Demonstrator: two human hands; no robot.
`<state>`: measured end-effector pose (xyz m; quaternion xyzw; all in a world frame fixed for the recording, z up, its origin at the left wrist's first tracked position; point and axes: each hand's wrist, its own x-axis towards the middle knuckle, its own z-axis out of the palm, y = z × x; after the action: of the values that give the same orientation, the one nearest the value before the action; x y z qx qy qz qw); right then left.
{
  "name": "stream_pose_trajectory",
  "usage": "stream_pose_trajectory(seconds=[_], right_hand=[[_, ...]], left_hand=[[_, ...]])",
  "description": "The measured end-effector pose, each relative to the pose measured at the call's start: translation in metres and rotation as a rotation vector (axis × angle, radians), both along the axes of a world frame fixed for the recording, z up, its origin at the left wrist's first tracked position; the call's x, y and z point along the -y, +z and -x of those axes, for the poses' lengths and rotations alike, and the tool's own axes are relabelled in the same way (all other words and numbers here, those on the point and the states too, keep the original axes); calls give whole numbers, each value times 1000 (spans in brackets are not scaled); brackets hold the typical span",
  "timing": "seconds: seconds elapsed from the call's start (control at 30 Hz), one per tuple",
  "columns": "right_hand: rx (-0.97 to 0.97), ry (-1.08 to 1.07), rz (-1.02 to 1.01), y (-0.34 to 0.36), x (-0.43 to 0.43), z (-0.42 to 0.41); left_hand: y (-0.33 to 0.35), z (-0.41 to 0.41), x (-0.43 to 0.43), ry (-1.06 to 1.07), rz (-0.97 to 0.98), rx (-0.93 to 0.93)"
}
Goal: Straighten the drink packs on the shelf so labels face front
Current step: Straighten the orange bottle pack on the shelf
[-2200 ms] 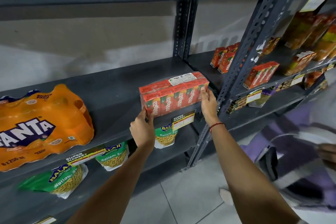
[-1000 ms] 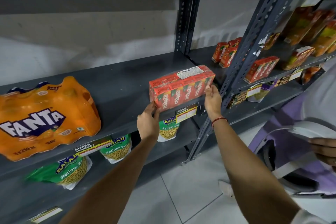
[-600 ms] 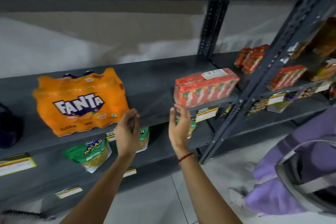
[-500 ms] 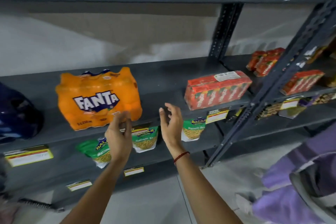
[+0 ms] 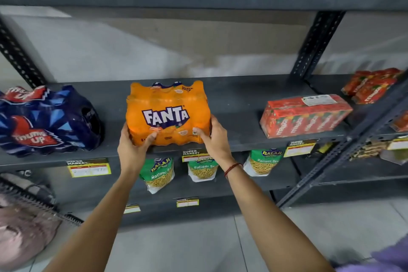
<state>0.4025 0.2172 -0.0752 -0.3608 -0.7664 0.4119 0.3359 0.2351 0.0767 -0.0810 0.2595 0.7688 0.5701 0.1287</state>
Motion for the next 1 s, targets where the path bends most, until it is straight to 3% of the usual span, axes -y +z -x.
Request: stream_pose_trajectory(seconds=[0.5, 1.0], right_hand=[[65, -90, 76, 4, -35, -55], [69, -87, 130, 7, -32, -56]], left_hand=[[2, -42, -38, -45, -14, 19], [0, -39, -35, -72, -42, 53]])
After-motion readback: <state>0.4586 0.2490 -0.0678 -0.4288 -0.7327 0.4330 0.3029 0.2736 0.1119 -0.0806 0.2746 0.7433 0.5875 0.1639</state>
